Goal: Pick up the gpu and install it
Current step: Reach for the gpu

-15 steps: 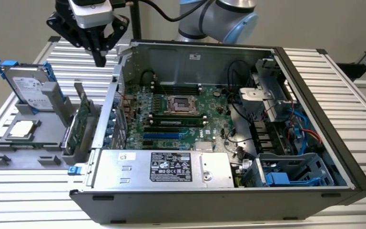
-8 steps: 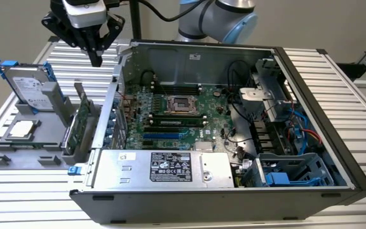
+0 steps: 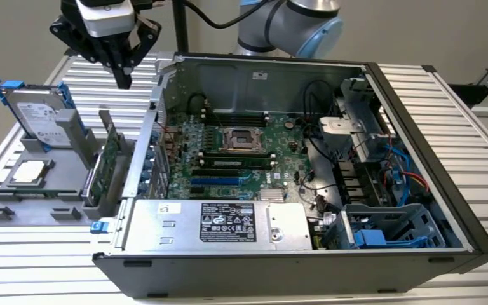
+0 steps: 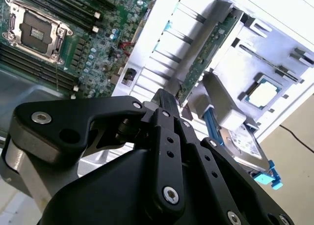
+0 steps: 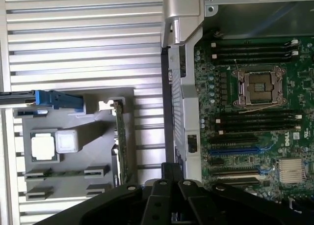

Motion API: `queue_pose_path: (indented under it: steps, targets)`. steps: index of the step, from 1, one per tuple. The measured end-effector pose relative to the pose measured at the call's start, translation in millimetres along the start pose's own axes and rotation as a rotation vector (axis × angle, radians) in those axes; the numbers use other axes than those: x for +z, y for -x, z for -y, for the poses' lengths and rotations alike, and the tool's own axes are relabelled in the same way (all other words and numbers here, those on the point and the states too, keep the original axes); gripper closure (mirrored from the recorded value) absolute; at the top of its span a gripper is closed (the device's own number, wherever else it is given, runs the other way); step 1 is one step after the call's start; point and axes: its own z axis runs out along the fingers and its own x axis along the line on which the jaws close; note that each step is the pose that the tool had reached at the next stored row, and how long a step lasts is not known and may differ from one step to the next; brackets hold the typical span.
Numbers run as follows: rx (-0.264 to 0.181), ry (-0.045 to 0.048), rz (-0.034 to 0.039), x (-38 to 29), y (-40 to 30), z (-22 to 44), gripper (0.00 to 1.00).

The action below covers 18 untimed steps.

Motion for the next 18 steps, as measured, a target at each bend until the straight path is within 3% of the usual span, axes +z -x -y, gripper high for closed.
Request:
queue_pose_path:
  steps: [18]
  targets:
    - [0.000, 0.0000, -0.0001, -0.4, -18.3, 1.5, 1.00]
